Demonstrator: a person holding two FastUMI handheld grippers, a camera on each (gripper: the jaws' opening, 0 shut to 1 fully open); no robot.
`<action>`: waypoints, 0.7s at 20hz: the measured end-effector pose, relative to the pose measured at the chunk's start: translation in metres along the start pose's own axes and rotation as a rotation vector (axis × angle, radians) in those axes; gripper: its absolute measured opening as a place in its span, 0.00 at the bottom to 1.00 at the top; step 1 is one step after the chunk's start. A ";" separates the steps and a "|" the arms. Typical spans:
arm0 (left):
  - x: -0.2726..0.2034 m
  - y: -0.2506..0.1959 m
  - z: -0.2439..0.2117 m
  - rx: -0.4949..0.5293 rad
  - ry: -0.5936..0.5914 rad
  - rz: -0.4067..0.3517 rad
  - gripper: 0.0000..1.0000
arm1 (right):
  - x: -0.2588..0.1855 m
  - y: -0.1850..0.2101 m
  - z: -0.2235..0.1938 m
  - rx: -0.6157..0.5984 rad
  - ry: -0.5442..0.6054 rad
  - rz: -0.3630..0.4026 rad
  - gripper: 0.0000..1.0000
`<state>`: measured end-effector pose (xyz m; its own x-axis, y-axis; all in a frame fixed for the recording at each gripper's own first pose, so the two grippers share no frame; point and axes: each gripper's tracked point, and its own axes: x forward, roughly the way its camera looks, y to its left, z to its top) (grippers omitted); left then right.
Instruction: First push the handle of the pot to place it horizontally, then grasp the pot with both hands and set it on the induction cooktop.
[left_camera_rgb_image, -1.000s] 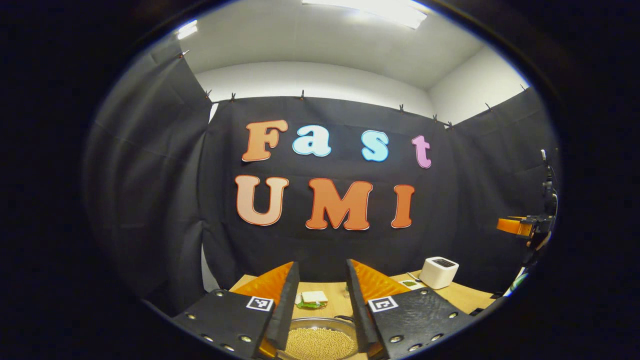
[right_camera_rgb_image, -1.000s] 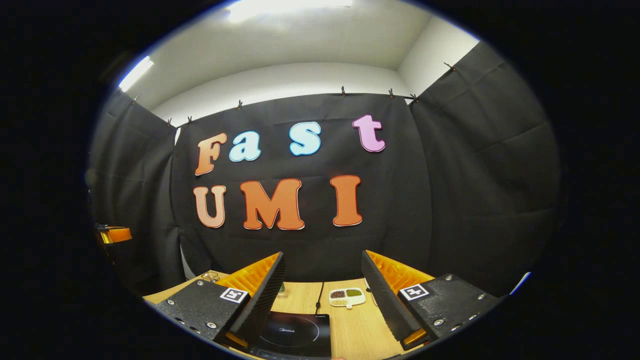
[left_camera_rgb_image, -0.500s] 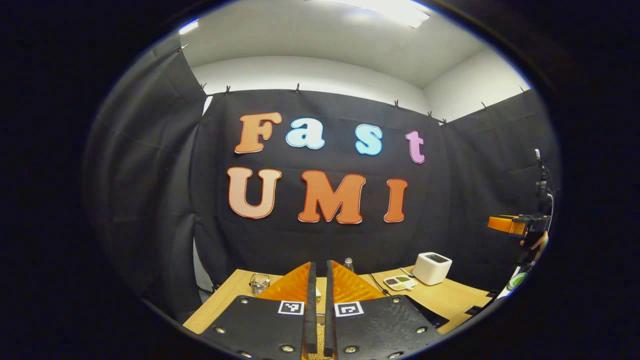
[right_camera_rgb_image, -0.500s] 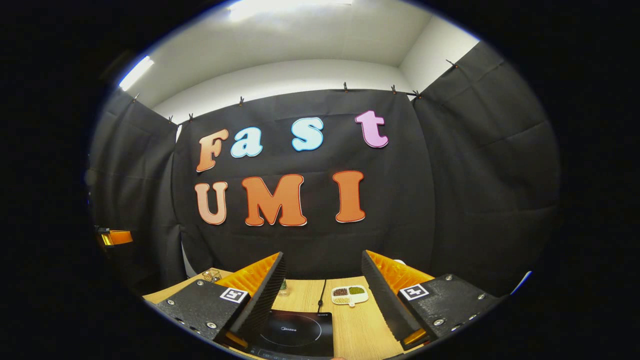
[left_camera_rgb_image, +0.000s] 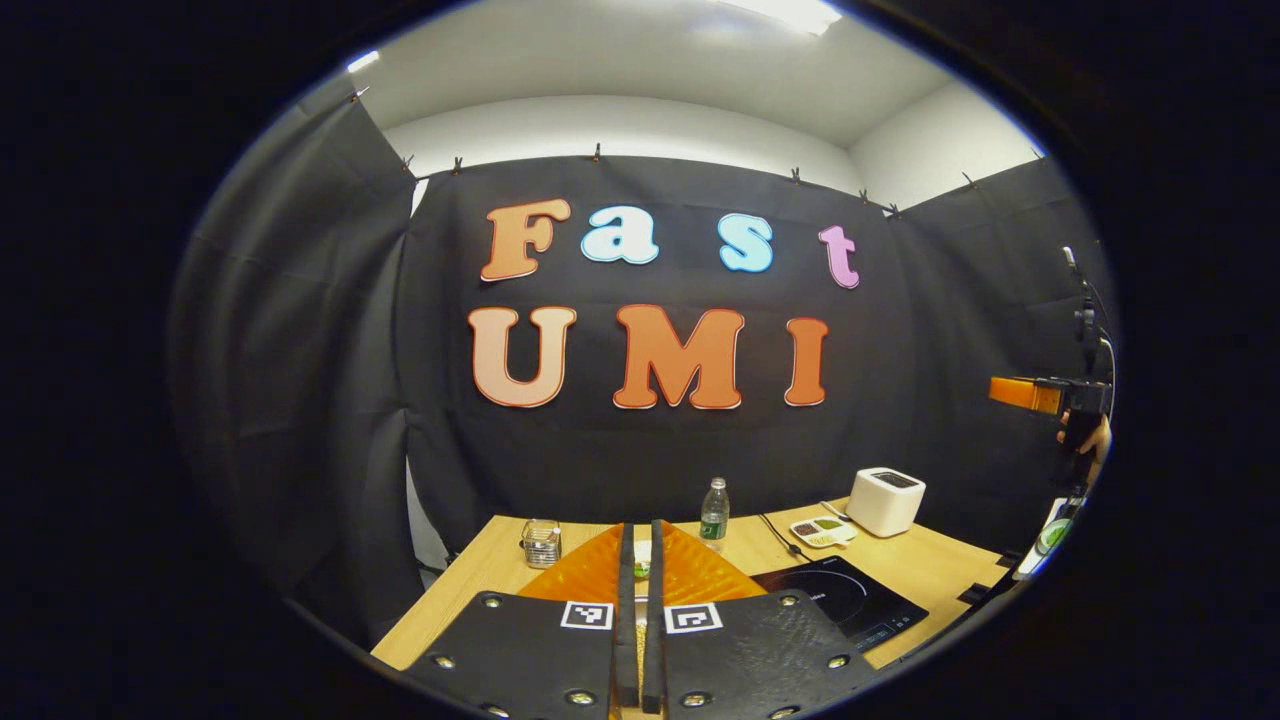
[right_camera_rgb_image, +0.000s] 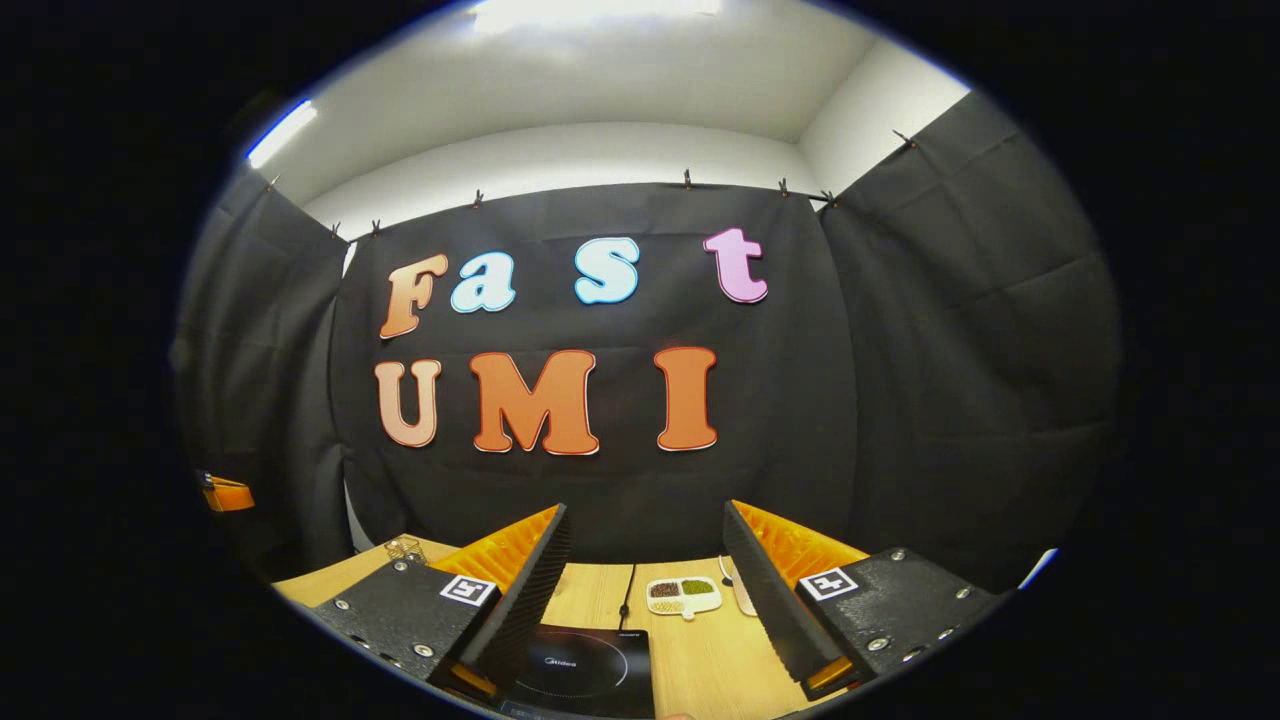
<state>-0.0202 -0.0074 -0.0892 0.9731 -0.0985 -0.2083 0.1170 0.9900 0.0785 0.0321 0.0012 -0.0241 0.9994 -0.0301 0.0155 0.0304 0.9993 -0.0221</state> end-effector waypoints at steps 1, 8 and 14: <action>-0.002 0.002 -0.004 0.003 0.005 0.003 0.04 | 0.000 0.002 0.000 -0.001 -0.001 0.003 0.95; -0.023 0.012 -0.070 0.035 0.112 0.033 0.04 | 0.005 0.011 -0.010 -0.002 0.013 0.023 0.95; -0.045 0.021 -0.131 0.006 0.208 0.071 0.04 | 0.014 0.018 -0.023 0.007 0.034 0.036 0.95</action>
<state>-0.0873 0.0312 -0.2057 0.9172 -0.0046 -0.3984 0.0511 0.9930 0.1062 0.0466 0.0181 -0.0475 0.9998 0.0057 -0.0189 -0.0060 0.9999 -0.0147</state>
